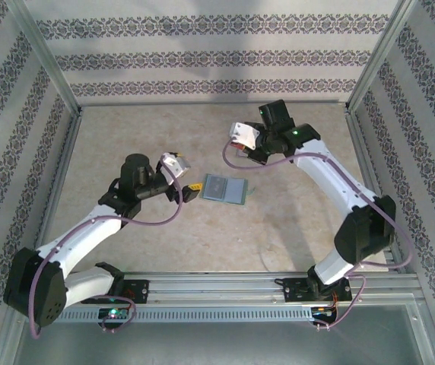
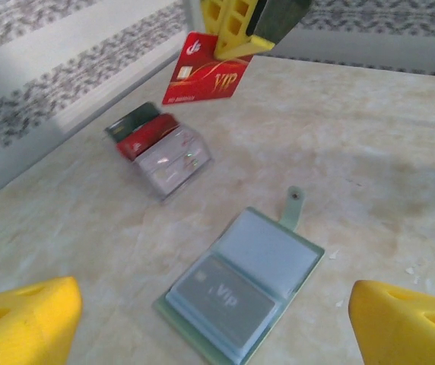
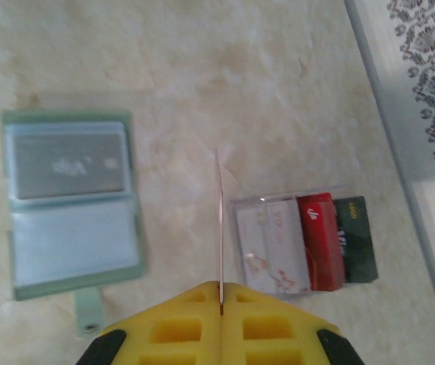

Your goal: Take the credit cards out of the card holder

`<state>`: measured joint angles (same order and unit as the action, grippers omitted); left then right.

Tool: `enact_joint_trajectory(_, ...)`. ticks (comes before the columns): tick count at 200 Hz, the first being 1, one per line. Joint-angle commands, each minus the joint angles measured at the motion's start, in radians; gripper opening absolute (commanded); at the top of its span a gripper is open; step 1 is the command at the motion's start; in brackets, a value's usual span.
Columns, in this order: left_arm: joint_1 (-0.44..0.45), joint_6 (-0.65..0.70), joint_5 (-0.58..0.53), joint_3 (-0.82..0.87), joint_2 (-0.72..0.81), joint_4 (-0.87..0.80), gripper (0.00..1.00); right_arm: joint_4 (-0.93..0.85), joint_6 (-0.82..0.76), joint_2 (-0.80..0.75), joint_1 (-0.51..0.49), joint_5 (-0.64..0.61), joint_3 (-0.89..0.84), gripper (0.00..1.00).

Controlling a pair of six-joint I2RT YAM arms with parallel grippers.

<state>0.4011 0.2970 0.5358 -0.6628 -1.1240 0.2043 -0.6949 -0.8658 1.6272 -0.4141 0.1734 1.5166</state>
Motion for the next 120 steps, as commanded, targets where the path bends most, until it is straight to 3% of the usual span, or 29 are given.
enact_joint_trajectory(1,-0.018,-0.155,-0.145,0.078,0.074,0.132,0.96,-0.094,-0.077,0.081,0.013,-0.143,0.107,0.0)
enact_joint_trajectory(28,-0.038,-0.218,-0.203,0.152,0.154,0.128,1.0,-0.148,-0.122,0.19,0.022,-0.215,0.226,0.0)
enact_joint_trajectory(71,-0.051,-0.26,-0.329,0.194,0.256,-0.005,1.0,-0.175,-0.16,0.311,0.052,-0.222,0.356,0.0)
enact_joint_trajectory(120,-0.054,-0.252,-0.365,0.223,0.316,-0.075,1.0,-0.191,-0.21,0.413,0.075,-0.2,0.448,0.0)
